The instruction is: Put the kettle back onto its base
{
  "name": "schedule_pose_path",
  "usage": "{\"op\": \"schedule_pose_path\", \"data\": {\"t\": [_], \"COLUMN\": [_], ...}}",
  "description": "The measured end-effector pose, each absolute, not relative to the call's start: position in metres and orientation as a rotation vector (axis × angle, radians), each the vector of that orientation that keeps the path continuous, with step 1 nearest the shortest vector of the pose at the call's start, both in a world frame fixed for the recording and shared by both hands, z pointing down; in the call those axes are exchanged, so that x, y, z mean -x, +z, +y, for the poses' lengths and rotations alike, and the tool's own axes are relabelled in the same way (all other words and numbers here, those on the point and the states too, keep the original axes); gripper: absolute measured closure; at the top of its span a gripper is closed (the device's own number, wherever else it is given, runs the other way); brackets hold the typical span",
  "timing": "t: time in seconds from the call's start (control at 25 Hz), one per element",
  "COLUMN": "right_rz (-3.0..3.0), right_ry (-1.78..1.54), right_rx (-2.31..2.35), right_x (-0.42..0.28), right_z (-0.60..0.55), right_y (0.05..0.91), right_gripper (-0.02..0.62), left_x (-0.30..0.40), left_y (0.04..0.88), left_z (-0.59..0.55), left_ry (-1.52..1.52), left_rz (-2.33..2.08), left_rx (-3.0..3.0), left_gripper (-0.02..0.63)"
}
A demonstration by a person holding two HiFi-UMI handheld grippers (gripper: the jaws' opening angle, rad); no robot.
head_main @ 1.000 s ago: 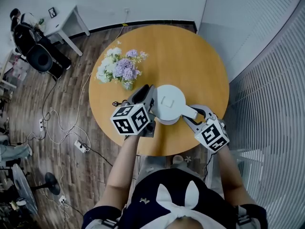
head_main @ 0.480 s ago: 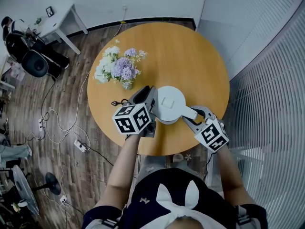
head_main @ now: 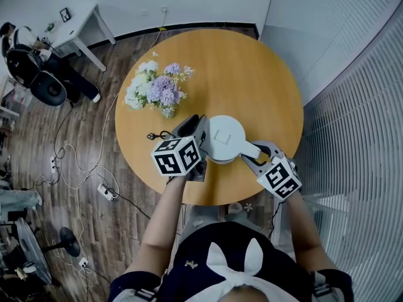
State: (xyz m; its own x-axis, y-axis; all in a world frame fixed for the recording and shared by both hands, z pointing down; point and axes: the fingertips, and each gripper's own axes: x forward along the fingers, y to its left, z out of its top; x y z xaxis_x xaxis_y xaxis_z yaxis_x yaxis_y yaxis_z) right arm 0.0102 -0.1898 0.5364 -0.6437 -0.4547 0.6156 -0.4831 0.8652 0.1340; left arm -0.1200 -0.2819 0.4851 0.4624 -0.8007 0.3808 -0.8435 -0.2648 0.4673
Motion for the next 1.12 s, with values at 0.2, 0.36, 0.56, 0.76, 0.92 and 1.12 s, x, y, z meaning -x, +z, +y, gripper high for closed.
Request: {"op": "schedule_pose_path", "data": {"t": [0.2, 0.36, 0.56, 0.76, 0.92, 1.12], "right_rz": [-2.373, -2.368, -2.369, -2.34, -2.352, -2.353], "right_ry": [0.07, 0.084, 0.09, 0.084, 0.106, 0.16], "right_rx": [-0.672, -0.665, -0.662, -0.64, -0.647, -0.664], "right_x": [-0.011, -0.011, -0.012, -0.012, -0.014, -0.019], "right_z": [-0.191, -0.191, -0.19, -0.19, -0.188, -0.193], "right_y": [0.537, 0.536, 0.535, 0.545, 0.548, 0.554], "right_gripper": [0.448, 0.448, 0.448, 0.448, 0.448, 0.449], "left_x": [0.12, 0.119, 0.118, 0.119, 0.116, 0.101], "left_y": [0.487, 0.486, 0.486, 0.497, 0.498, 0.492], "left_z": [-0.283, -0.285, -0.284, -0.283, -0.281, -0.281], "left_ry": [0.09, 0.096, 0.115, 0.137, 0.154, 0.243], "left_rz": [-1.363, -1.366, -1.365, -1.36, -1.37, -1.497], "left_rx": [-2.089, -2.082, -2.083, -2.06, -2.089, -2.272], "left_gripper": [0.499, 0.499, 0.499, 0.499, 0.502, 0.554]}}
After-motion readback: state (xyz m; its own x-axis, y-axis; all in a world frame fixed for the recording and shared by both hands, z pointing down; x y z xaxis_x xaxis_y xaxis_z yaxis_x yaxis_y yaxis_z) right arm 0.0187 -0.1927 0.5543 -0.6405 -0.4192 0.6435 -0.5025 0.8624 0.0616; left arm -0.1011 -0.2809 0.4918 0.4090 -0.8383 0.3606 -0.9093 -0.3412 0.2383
